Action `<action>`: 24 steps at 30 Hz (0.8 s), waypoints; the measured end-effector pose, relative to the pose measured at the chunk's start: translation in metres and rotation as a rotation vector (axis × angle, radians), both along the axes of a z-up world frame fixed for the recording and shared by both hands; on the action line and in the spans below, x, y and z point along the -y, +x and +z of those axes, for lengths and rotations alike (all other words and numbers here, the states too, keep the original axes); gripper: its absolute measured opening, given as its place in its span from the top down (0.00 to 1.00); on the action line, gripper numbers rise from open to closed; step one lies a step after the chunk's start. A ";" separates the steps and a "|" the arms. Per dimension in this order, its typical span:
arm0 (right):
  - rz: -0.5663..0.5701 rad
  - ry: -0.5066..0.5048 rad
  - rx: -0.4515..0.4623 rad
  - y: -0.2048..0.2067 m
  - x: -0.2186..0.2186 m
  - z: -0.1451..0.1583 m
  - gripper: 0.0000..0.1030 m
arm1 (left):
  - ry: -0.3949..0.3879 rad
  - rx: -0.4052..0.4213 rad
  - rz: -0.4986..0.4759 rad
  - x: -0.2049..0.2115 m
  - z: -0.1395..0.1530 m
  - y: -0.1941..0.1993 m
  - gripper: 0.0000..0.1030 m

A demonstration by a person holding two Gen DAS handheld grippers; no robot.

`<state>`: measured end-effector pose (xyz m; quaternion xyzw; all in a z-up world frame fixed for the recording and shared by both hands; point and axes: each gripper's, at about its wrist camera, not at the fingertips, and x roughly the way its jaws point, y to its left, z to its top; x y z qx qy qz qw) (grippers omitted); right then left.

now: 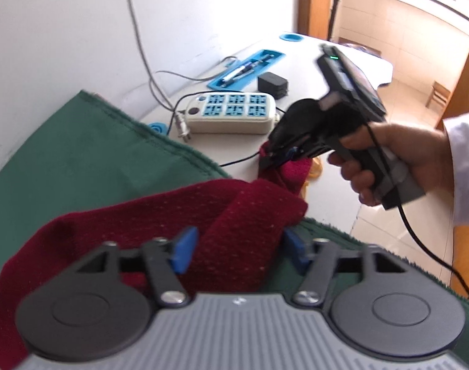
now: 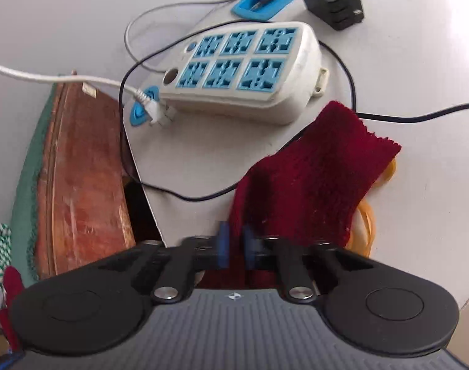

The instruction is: Fold clothes

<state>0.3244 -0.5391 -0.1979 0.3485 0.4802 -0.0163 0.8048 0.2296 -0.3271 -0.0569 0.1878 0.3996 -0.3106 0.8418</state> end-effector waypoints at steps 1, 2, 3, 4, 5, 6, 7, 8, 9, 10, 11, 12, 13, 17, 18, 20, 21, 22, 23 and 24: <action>-0.004 0.017 0.027 -0.003 0.003 0.002 0.95 | 0.002 0.005 0.003 0.001 0.000 -0.001 0.51; 0.003 0.030 0.055 -0.005 0.007 0.005 0.95 | 0.005 0.011 0.006 0.002 0.001 -0.002 0.61; -0.018 0.045 0.080 -0.009 0.011 0.010 0.95 | 0.009 0.020 0.004 0.003 0.001 -0.004 0.70; -0.043 0.074 0.112 -0.013 0.016 0.015 0.95 | 0.011 0.032 0.003 0.005 0.001 -0.007 0.73; -0.068 0.102 0.143 -0.018 0.021 0.021 0.95 | 0.009 0.050 0.008 0.006 0.003 -0.013 0.74; -0.092 0.130 0.176 -0.023 0.026 0.028 0.95 | 0.005 0.066 0.013 0.006 0.004 -0.018 0.74; -0.109 0.151 0.216 -0.028 0.030 0.035 0.95 | -0.007 0.069 0.022 0.005 0.005 -0.022 0.74; -0.117 0.161 0.251 -0.032 0.033 0.043 0.95 | -0.027 0.049 0.040 0.002 0.004 -0.021 0.74; -0.117 0.169 0.279 -0.034 0.035 0.052 0.95 | -0.048 0.028 0.057 0.000 0.003 -0.021 0.74; -0.112 0.199 0.315 -0.034 0.036 0.063 0.95 | -0.068 0.010 0.074 -0.003 0.002 -0.021 0.74; -0.107 0.229 0.351 -0.034 0.037 0.073 0.95 | -0.090 -0.003 0.085 -0.006 0.001 -0.021 0.72; -0.099 0.255 0.387 -0.033 0.038 0.084 0.95 | -0.113 -0.015 0.097 -0.009 0.000 -0.020 0.71; -0.081 0.270 0.424 -0.032 0.035 0.097 0.95 | -0.136 -0.028 0.106 -0.012 -0.001 -0.020 0.66; 0.108 0.355 0.560 -0.027 0.002 0.154 0.95 | -0.259 -0.054 0.118 -0.030 0.011 -0.028 0.21; 0.166 0.359 0.580 -0.027 -0.012 0.167 0.95 | -0.285 -0.045 0.126 -0.036 0.015 -0.032 0.17; 0.282 0.373 0.600 -0.029 -0.044 0.184 0.94 | -0.316 -0.031 0.150 -0.049 0.021 -0.038 0.13; 0.338 0.383 0.604 -0.031 -0.061 0.190 0.94 | -0.324 -0.027 0.166 -0.056 0.023 -0.041 0.12; 0.388 0.398 0.601 -0.034 -0.078 0.191 0.94 | -0.335 -0.028 0.186 -0.066 0.023 -0.042 0.12; 0.437 0.404 0.590 -0.037 -0.095 0.191 0.94 | -0.354 -0.032 0.214 -0.077 0.023 -0.043 0.12; 0.482 0.396 0.579 -0.040 -0.110 0.189 0.94 | -0.378 -0.039 0.245 -0.090 0.022 -0.044 0.12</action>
